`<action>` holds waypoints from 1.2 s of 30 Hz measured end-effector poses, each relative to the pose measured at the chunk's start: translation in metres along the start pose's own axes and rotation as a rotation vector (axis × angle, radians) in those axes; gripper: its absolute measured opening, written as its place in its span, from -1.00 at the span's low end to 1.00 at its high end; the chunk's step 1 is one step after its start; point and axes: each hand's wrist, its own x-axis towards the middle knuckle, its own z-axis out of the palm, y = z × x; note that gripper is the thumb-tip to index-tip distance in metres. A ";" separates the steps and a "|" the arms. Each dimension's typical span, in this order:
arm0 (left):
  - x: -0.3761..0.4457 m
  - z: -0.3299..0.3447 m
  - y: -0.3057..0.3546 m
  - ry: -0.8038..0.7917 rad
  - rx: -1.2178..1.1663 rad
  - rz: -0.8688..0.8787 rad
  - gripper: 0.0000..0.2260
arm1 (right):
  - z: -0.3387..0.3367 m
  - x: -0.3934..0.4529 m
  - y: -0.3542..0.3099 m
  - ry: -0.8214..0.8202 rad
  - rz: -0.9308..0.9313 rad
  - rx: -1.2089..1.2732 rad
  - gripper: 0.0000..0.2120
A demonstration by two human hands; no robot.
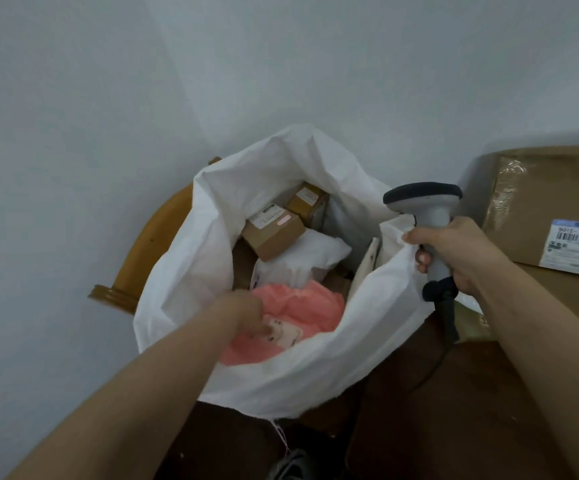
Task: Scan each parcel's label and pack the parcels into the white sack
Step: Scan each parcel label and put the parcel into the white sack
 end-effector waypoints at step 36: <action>-0.082 -0.161 0.166 0.718 -0.300 0.743 -0.54 | -0.104 -0.162 0.061 0.334 0.071 0.423 -0.75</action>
